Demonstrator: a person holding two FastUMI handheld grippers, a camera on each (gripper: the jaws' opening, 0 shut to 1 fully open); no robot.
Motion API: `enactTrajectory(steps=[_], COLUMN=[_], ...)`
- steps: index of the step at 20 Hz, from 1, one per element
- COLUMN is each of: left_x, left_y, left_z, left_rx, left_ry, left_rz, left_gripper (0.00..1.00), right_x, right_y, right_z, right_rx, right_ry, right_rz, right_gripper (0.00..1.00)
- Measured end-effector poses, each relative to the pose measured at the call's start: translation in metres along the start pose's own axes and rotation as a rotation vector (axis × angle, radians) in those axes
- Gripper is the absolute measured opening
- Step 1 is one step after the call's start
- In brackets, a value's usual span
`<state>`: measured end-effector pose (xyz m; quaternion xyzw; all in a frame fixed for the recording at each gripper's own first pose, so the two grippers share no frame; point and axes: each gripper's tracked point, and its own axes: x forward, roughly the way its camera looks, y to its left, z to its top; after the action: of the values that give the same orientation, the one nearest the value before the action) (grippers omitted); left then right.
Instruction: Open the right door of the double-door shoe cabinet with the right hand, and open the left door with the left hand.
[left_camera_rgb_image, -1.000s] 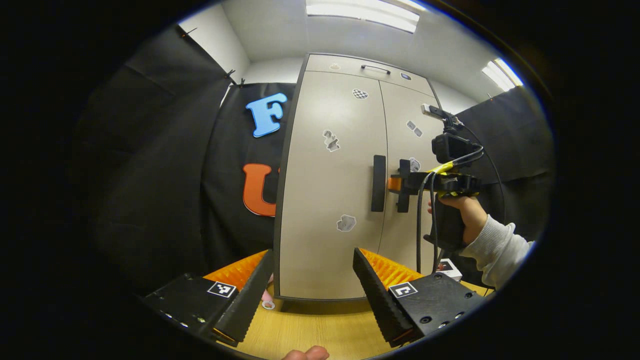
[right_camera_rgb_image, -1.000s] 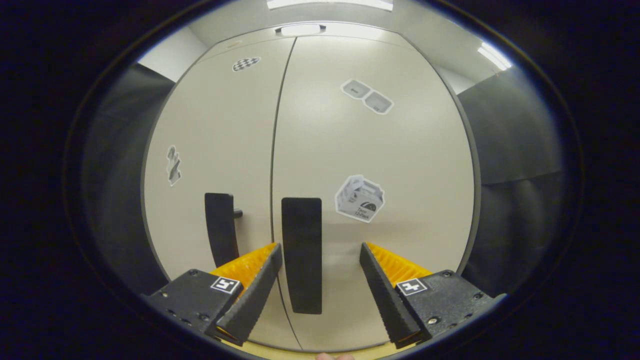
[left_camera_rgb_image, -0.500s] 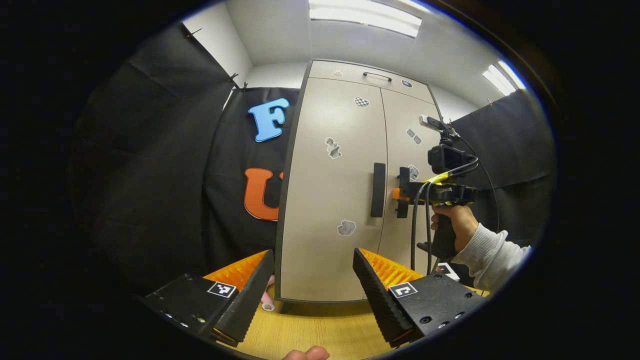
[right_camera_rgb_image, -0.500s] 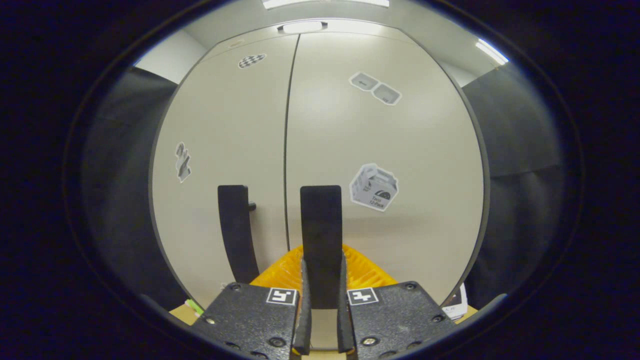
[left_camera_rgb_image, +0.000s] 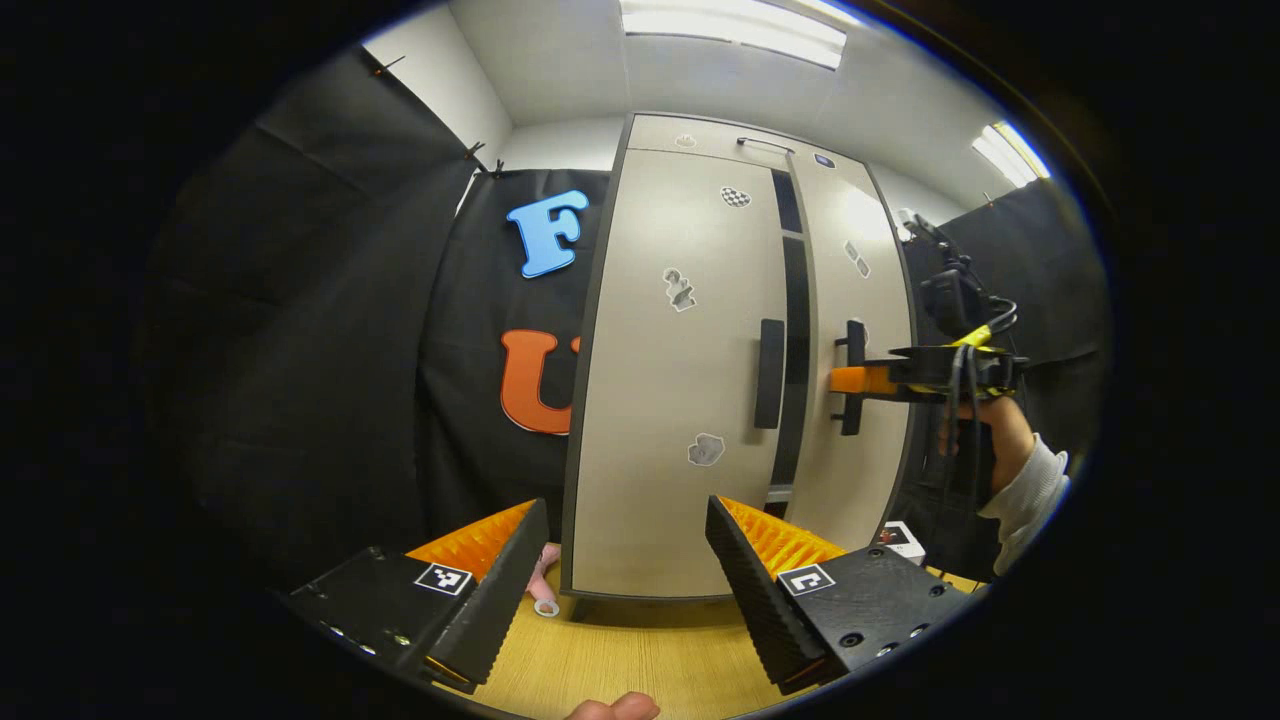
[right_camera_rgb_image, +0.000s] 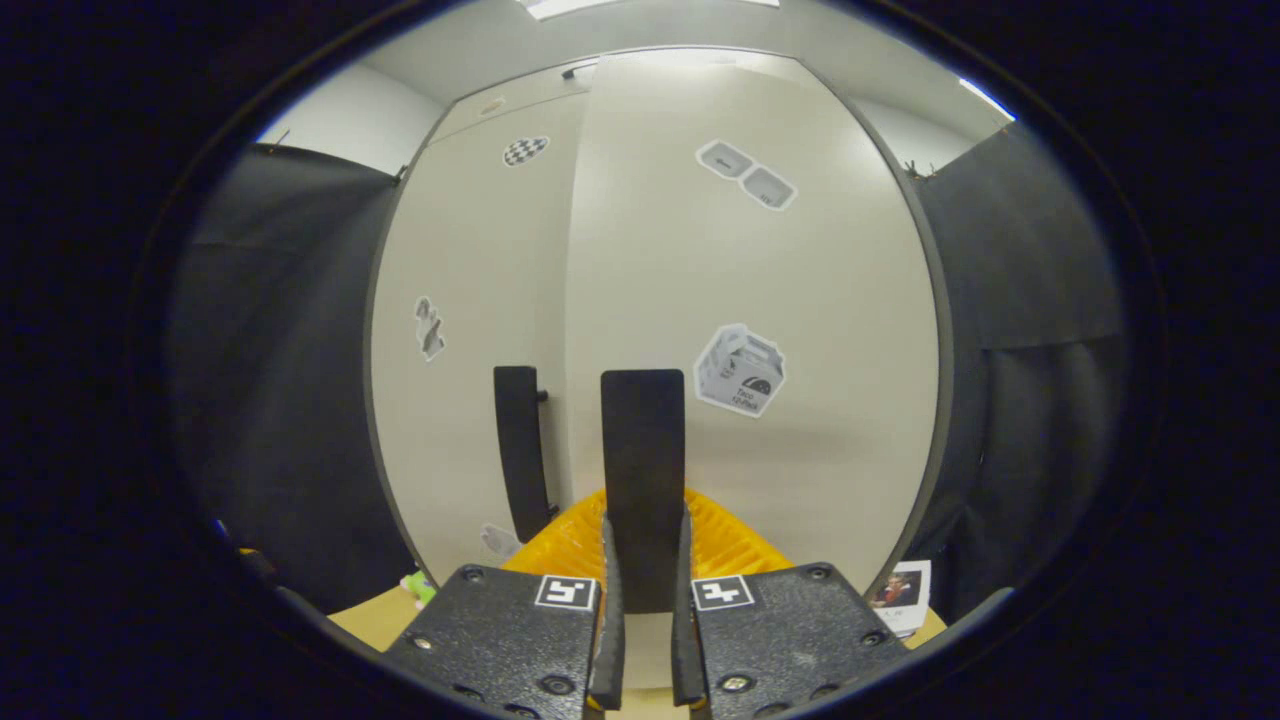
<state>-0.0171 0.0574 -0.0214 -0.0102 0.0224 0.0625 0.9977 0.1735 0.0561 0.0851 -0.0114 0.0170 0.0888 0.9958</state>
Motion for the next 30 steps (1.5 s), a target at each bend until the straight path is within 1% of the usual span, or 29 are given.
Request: enactTrajectory(steps=[2, 5, 9, 12, 16, 17, 19, 21, 22, 24, 25, 26, 27, 30], left_x=[-0.001, -0.002, -0.001, -0.001, 0.000, 0.001, 0.004, 0.003, 0.002, 0.003, 0.004, 0.004, 0.004, 0.001], left_y=[-0.001, -0.011, -0.034, -0.058, -0.093, -0.102, -0.118, -0.128, -0.132, -0.140, -0.141, -0.141, -0.141, -0.135], left_z=[0.004, 0.010, 0.015, 0.014, 0.008, 0.007, 0.005, 0.008, 0.011, 0.017, 0.019, 0.021, 0.023, 0.025], left_rx=[0.002, 0.009, 0.025, 0.043, 0.053, 0.048, 0.039, 0.039, 0.036, 0.023, 0.019, 0.020, 0.024, 0.043], left_ry=[-0.010, -0.024, -0.028, -0.026, -0.012, -0.007, -0.001, -0.013, -0.028, -0.055, -0.063, -0.069, -0.072, -0.079], left_rz=[0.025, 0.040, 0.049, 0.039, 0.015, 0.005, -0.016, -0.017, -0.018, -0.027, -0.031, -0.030, -0.024, 0.005], left_gripper=[0.95, 0.95, 0.95, 0.95, 0.95, 0.95, 0.95, 0.95, 0.95, 0.95, 0.95, 0.95, 0.95, 0.95], right_x=[-0.021, -0.050, -0.084, -0.110, -0.136, -0.141, -0.148, -0.152, -0.153, -0.155, -0.153, -0.152, -0.151, -0.146], right_y=[-0.006, -0.018, -0.040, -0.061, -0.104, -0.115, -0.136, -0.162, -0.178, -0.208, -0.205, -0.194, -0.196, -0.201], right_z=[0.000, -0.001, -0.001, 0.000, 0.001, 0.002, 0.001, 0.001, 0.002, 0.000, 0.002, -0.001, -0.006, -0.007], right_rx=[-0.010, -0.018, -0.026, -0.023, -0.035, -0.041, -0.051, -0.074, -0.087, -0.116, -0.074, -0.020, 0.003, -0.008], right_ry=[0.008, 0.029, 0.044, 0.052, 0.052, 0.052, 0.051, 0.045, 0.037, 0.025, 0.020, 0.036, 0.046, 0.033], right_rz=[0.028, 0.073, 0.116, 0.138, 0.116, 0.108, 0.087, 0.024, -0.028, -0.120, -0.082, -0.026, -0.003, -0.024], right_gripper=[0.22, 0.22, 0.22, 0.22, 0.21, 0.19, 0.20, 0.20, 0.17, 0.16, 0.11, 0.06, 0.09, 0.09])
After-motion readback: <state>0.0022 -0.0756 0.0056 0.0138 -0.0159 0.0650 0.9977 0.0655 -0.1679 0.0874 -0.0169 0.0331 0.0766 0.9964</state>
